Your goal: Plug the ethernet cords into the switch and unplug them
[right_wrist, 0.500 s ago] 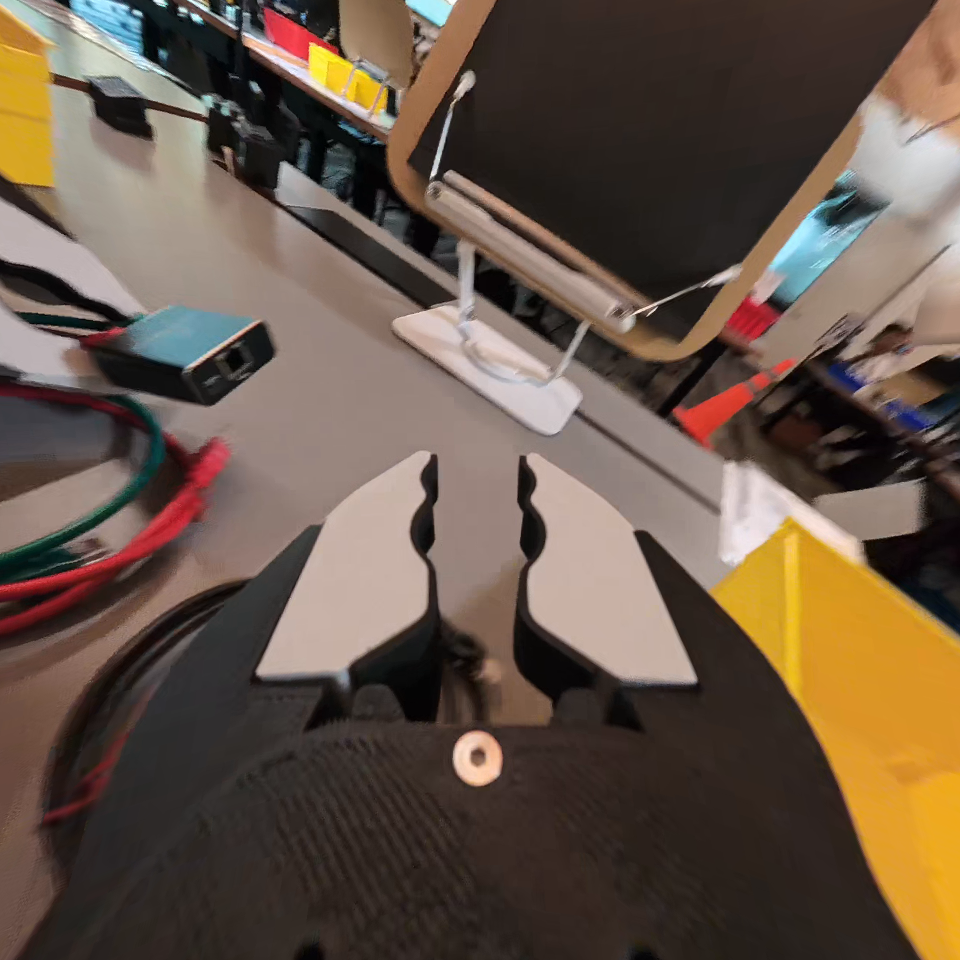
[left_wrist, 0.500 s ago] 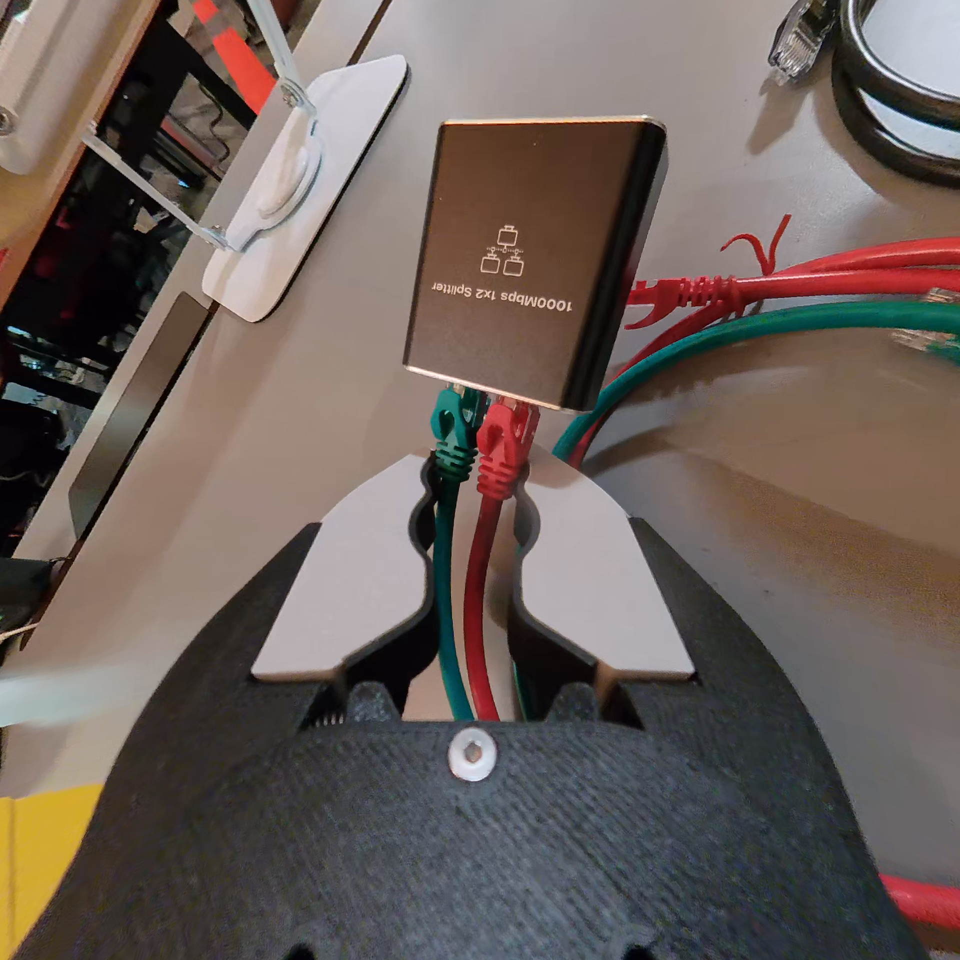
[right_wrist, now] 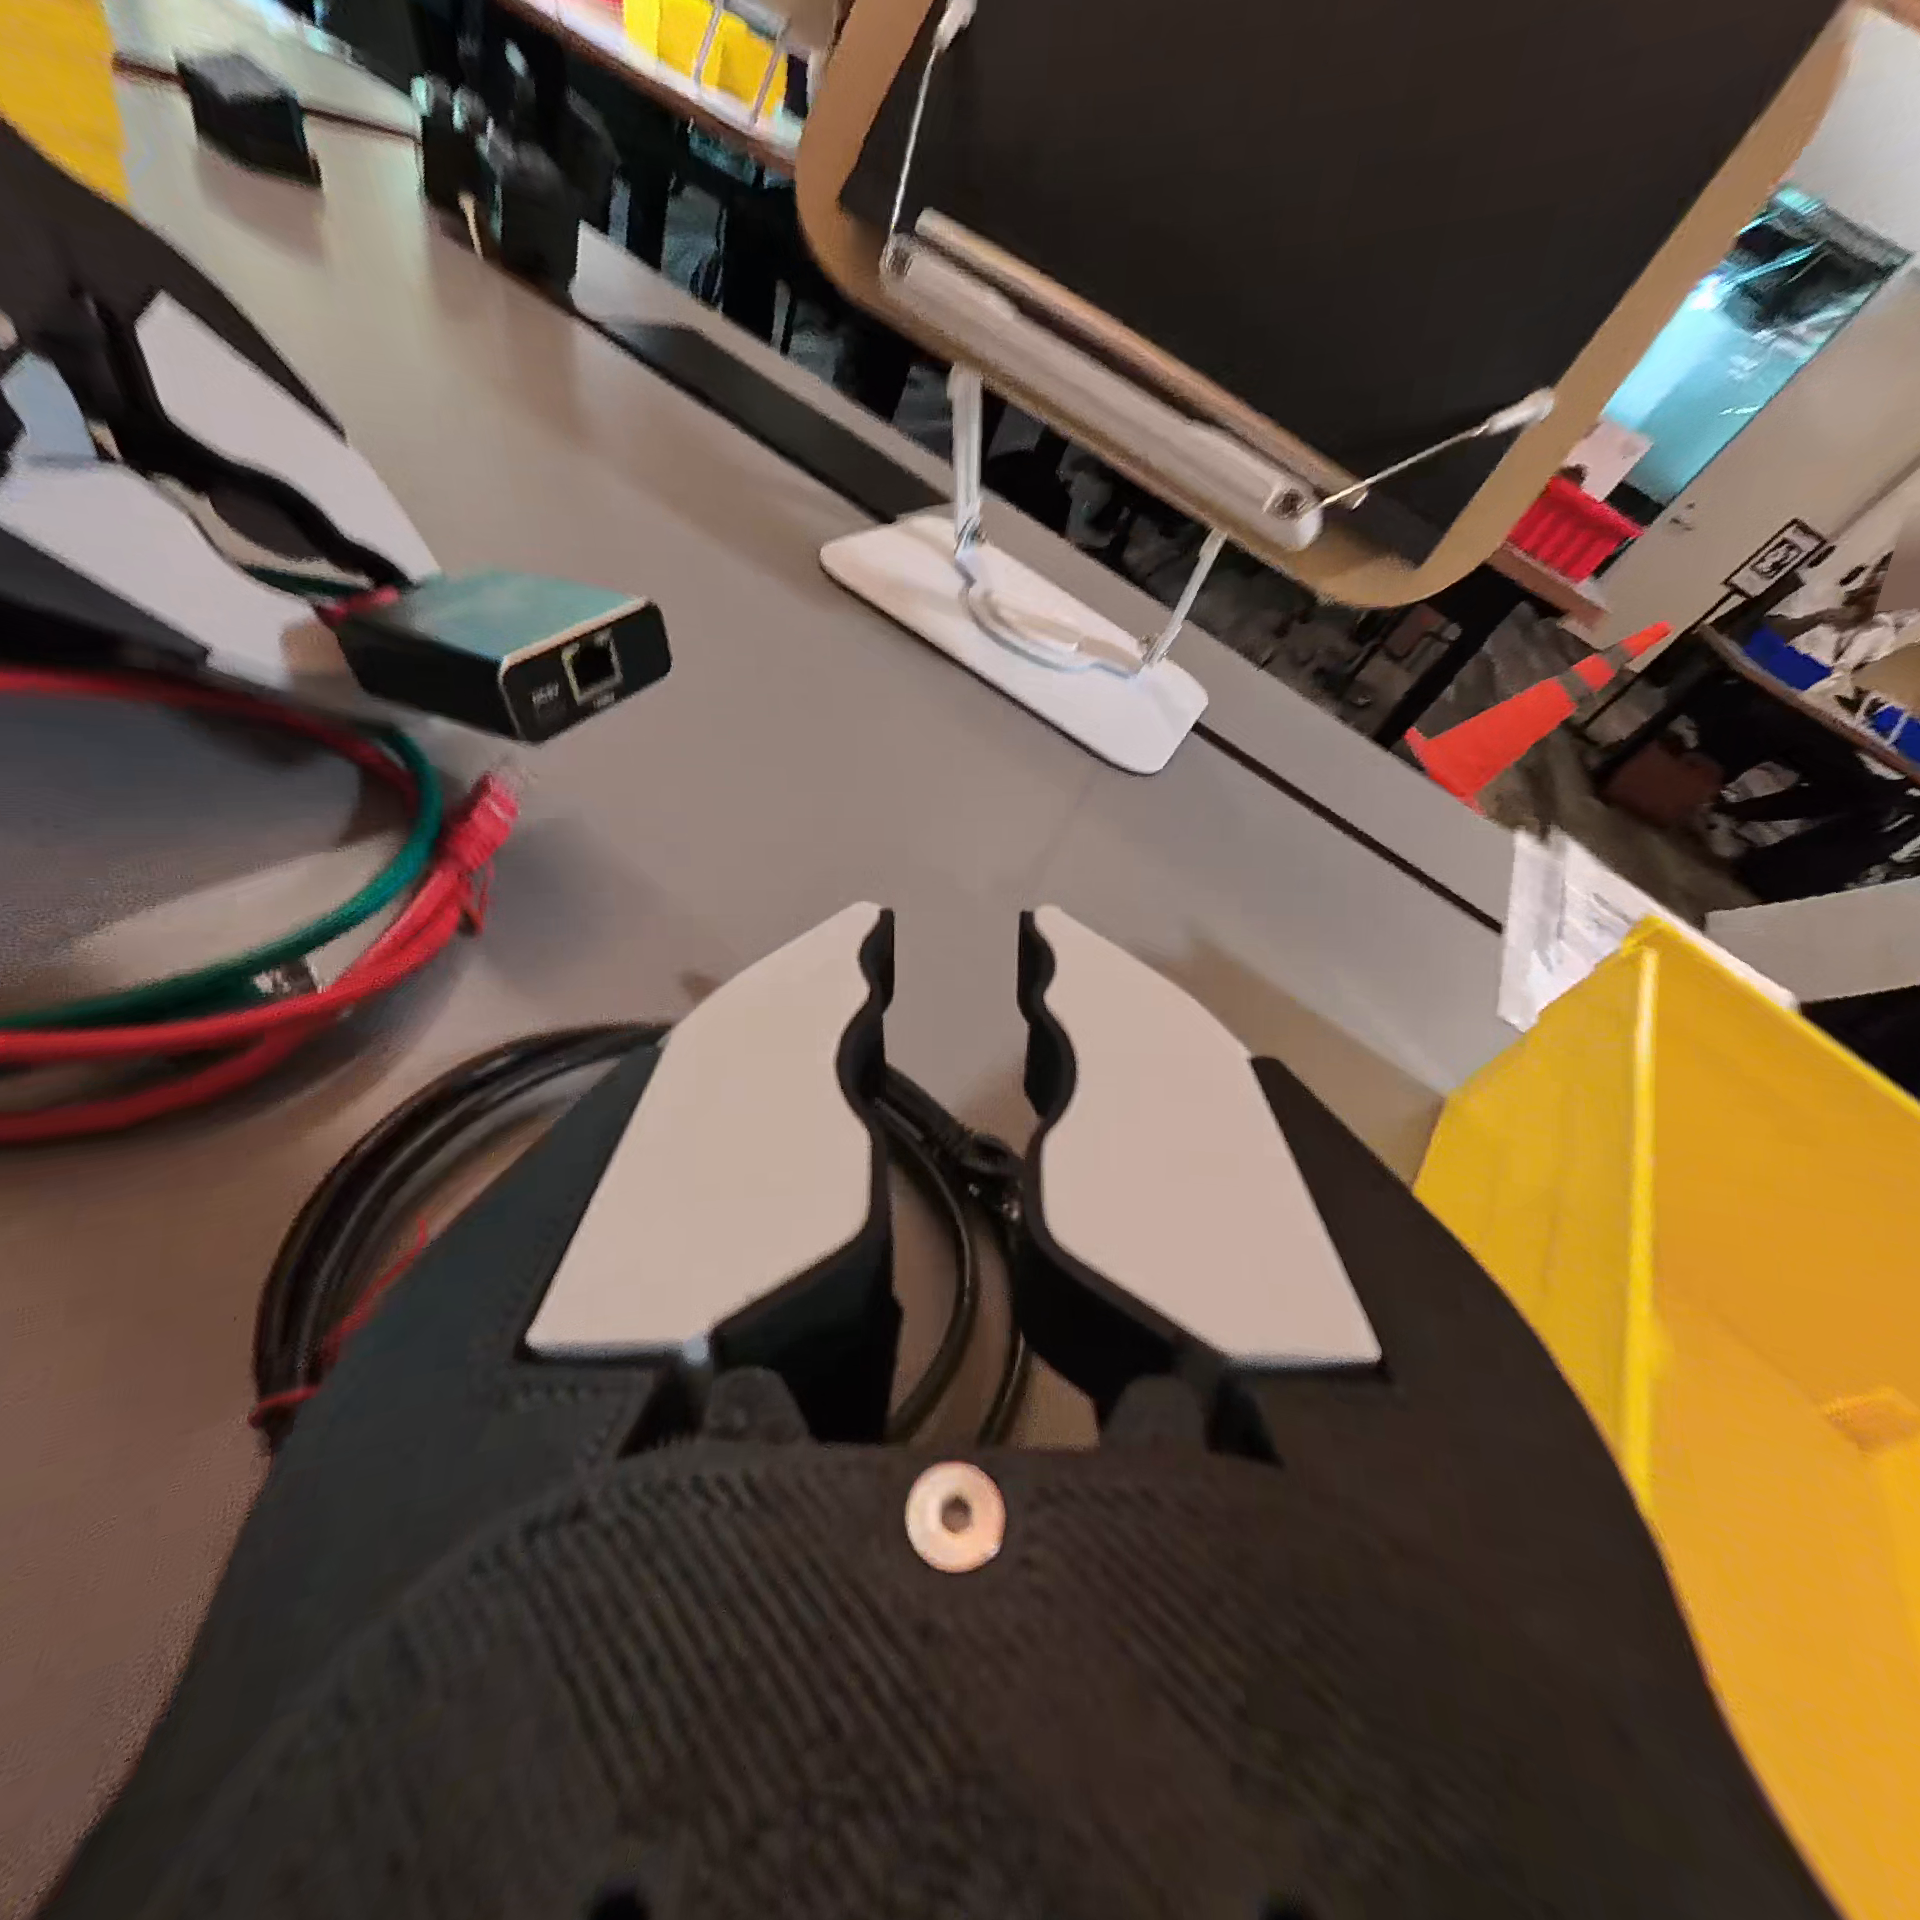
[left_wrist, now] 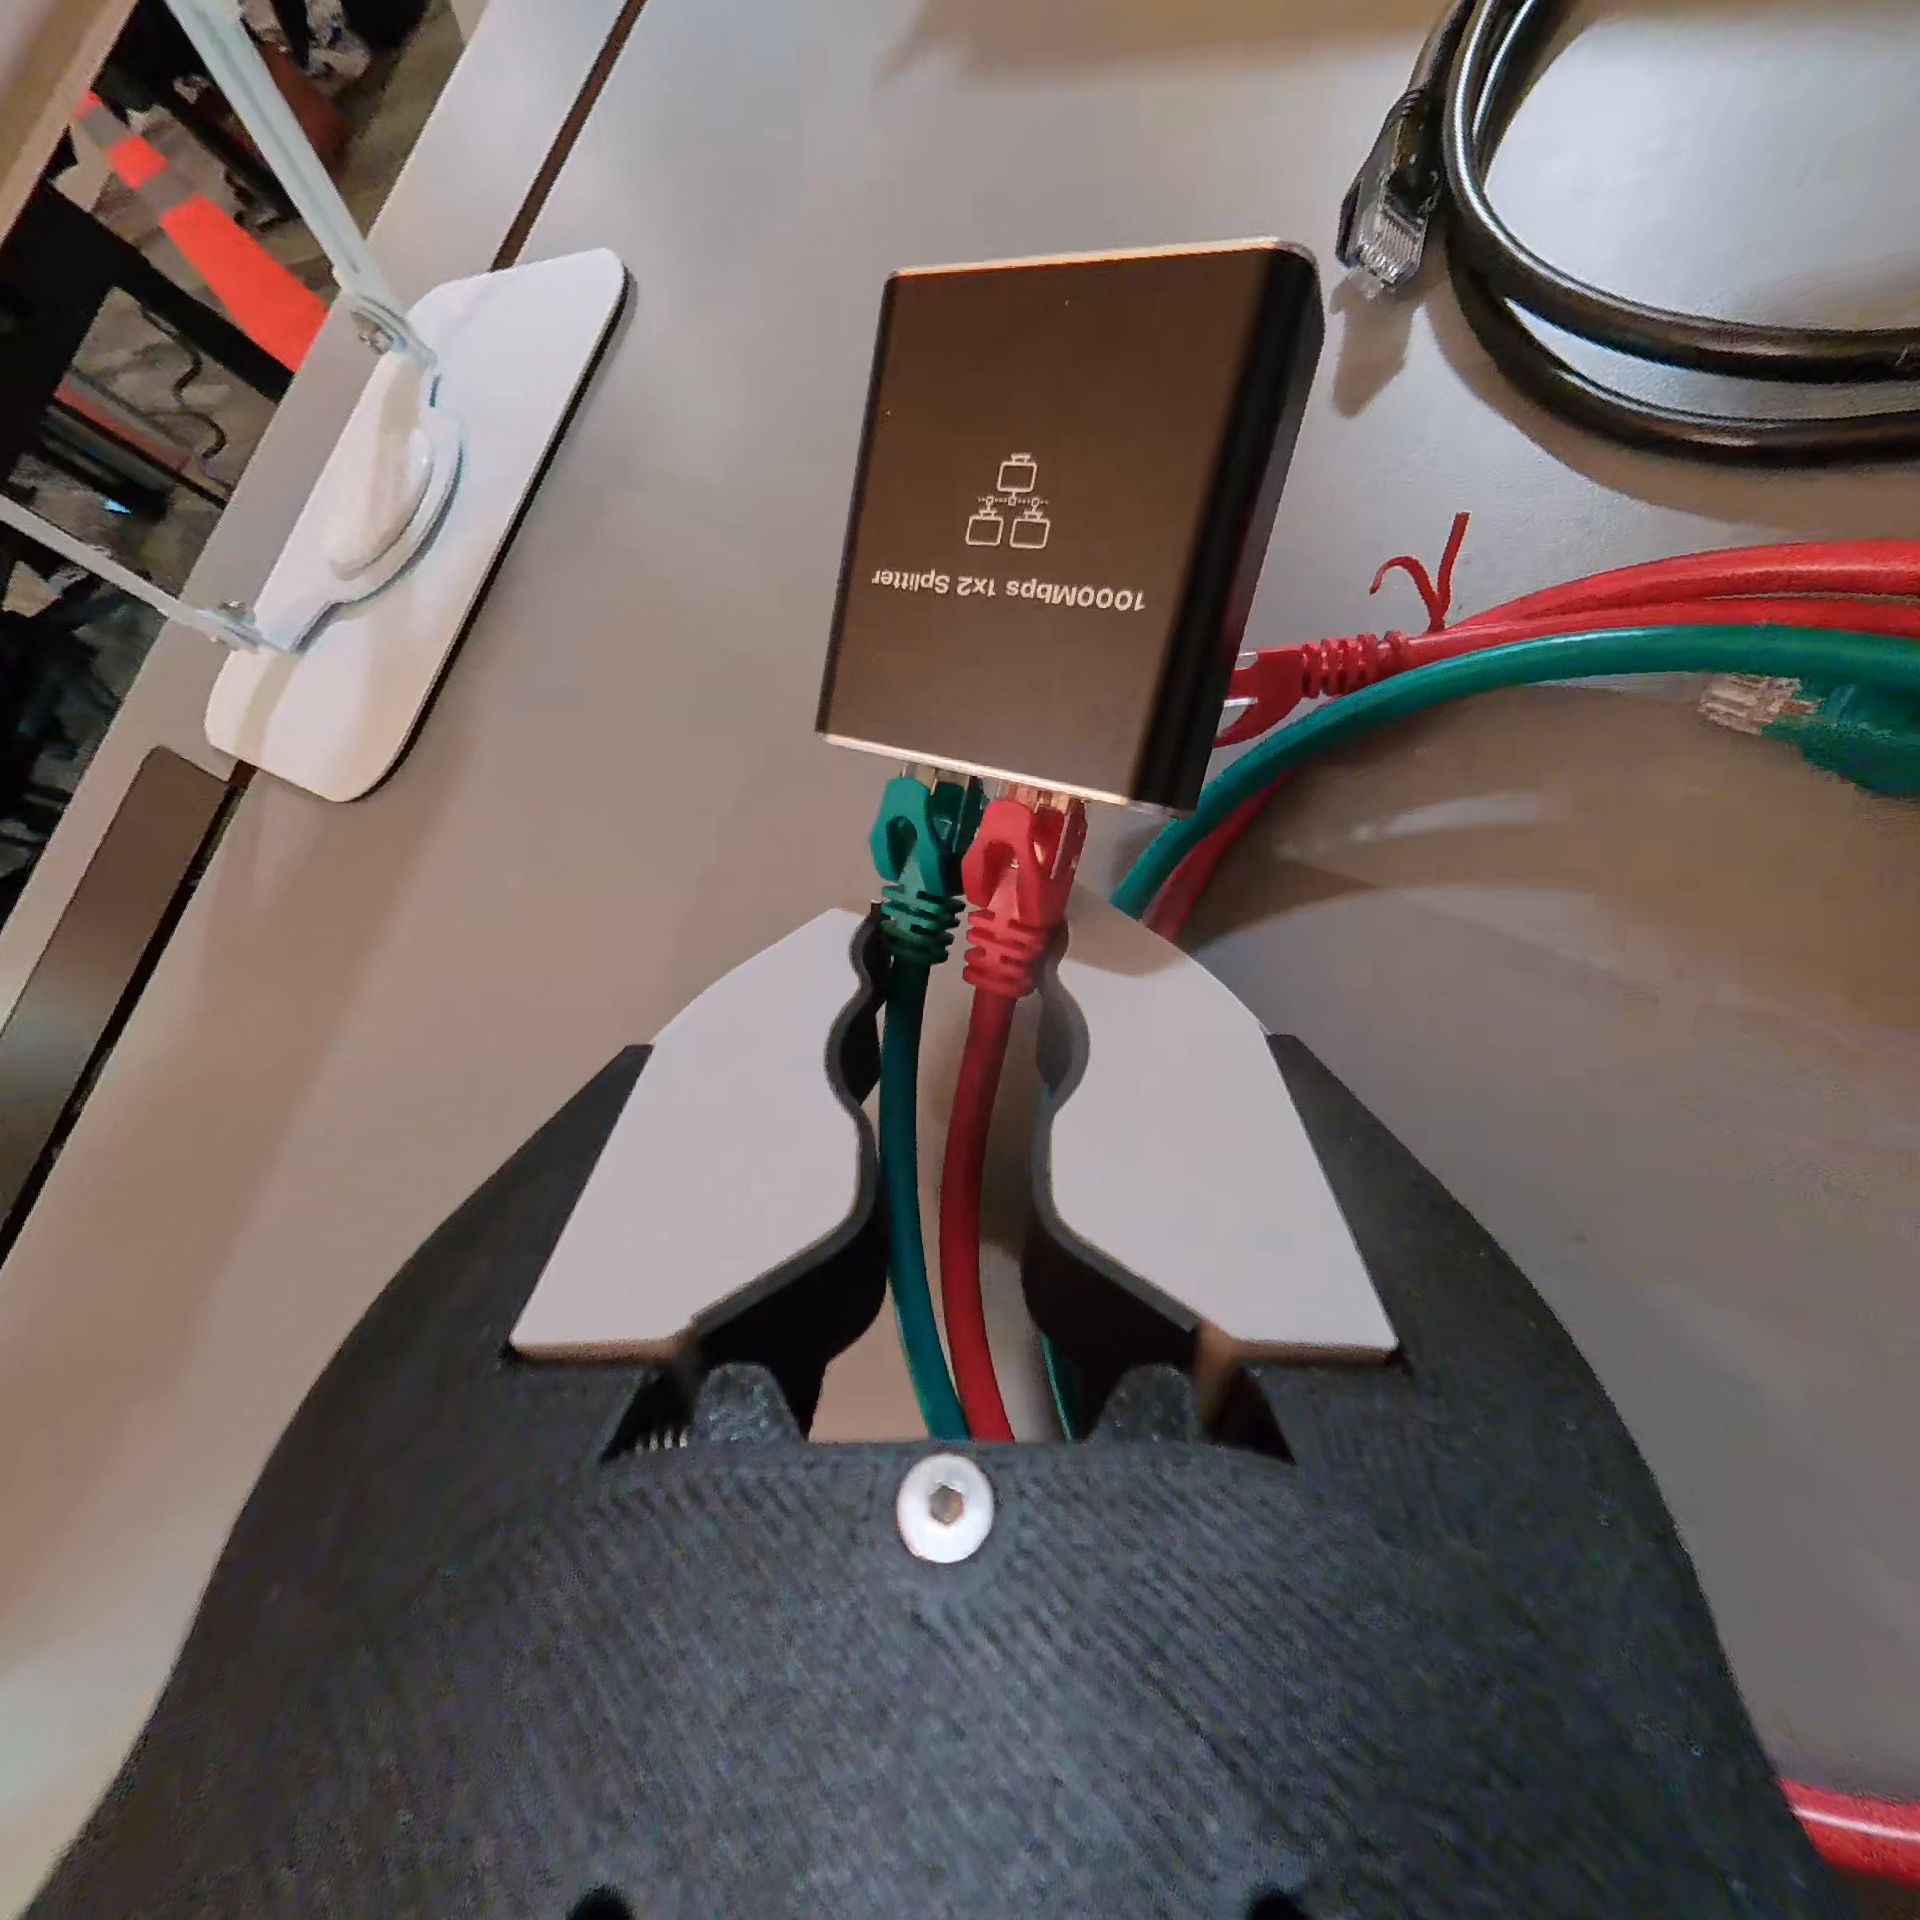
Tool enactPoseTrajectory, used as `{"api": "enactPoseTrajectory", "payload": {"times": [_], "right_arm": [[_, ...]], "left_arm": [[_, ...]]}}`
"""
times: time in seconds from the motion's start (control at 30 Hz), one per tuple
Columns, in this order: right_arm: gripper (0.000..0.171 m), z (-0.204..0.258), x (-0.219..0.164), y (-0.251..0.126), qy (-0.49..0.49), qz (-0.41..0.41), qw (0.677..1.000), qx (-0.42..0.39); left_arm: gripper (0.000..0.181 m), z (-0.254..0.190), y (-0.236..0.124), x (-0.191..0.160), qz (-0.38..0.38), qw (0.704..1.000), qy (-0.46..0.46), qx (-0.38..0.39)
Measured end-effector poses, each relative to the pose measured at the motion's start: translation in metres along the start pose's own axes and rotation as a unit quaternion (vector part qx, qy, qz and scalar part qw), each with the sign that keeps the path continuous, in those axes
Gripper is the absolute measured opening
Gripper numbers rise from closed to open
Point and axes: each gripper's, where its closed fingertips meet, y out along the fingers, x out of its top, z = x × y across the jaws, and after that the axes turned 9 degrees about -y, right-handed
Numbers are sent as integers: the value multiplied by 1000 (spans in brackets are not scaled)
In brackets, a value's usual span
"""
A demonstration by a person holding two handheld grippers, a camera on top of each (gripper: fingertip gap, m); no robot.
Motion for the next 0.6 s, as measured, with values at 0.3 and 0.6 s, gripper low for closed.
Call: {"api": "enactPoseTrajectory", "payload": {"times": [0.3,0.6], "right_arm": [[26,19,-23,13,61,51,994,71],[29,15,-59,15,127,144,978,77]], "left_arm": [[27,-2,-1,0,-1,1000,3,-6],[27,-1,0,0,0,1000,0,-1]]}}
